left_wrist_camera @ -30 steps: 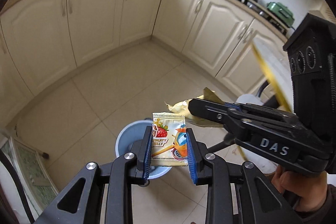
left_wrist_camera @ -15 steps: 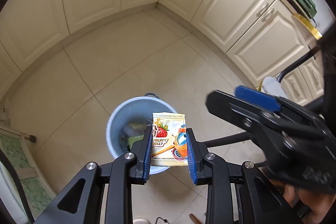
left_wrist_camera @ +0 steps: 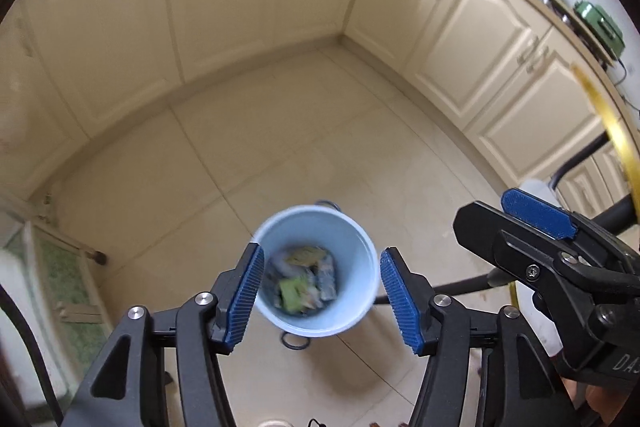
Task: Collect trash
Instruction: 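Bring both tools back toward the table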
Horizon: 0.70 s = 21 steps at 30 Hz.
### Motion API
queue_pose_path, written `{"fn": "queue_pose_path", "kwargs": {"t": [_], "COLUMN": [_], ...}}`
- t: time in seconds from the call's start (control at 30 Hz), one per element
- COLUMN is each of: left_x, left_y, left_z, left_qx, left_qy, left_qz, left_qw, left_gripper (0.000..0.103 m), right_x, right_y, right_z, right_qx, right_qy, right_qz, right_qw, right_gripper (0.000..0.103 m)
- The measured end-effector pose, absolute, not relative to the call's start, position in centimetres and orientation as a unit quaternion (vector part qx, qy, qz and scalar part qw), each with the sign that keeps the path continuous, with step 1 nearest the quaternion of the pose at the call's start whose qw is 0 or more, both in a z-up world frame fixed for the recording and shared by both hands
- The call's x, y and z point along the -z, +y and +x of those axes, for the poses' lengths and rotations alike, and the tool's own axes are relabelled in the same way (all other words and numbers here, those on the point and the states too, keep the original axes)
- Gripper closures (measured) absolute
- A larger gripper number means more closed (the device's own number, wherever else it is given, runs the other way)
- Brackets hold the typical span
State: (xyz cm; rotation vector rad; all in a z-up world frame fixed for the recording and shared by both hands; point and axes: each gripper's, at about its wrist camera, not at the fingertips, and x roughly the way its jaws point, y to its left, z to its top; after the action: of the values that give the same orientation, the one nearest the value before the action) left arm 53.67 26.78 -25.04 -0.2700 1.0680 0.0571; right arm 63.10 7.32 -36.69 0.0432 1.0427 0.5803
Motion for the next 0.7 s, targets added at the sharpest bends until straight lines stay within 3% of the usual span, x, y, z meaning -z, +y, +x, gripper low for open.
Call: {"fn": "queue_pose_path", "kwargs": {"t": [0.4, 0.53, 0.7], "left_x": [11.7, 7.9, 4.9], "left_y": [22.0, 18.5, 14.3], "left_z": [42.8, 37.7, 31.5], "left_qx": [-0.082, -0.083, -0.071], "left_qy": [0.332, 0.268, 0.205], "left_qz": [-0.099, -0.082, -0.064], "left_qw": [0.935, 0.956, 0.974], "left_gripper": [0.021, 0.010, 0.006], "right_x": [21.1, 15.8, 10.8], "right_y": [5.8, 3.1, -0.2], "right_z": [51.6, 46.4, 40.4], "right_qx": [-0.307, -0.288, -0.251], "right_qy": [0.334, 0.278, 0.233], "right_qz": [-0.014, -0.024, -0.016], "right_qw": [0.891, 0.916, 0.940], "right_gripper": [0.000, 0.000, 0.000]}}
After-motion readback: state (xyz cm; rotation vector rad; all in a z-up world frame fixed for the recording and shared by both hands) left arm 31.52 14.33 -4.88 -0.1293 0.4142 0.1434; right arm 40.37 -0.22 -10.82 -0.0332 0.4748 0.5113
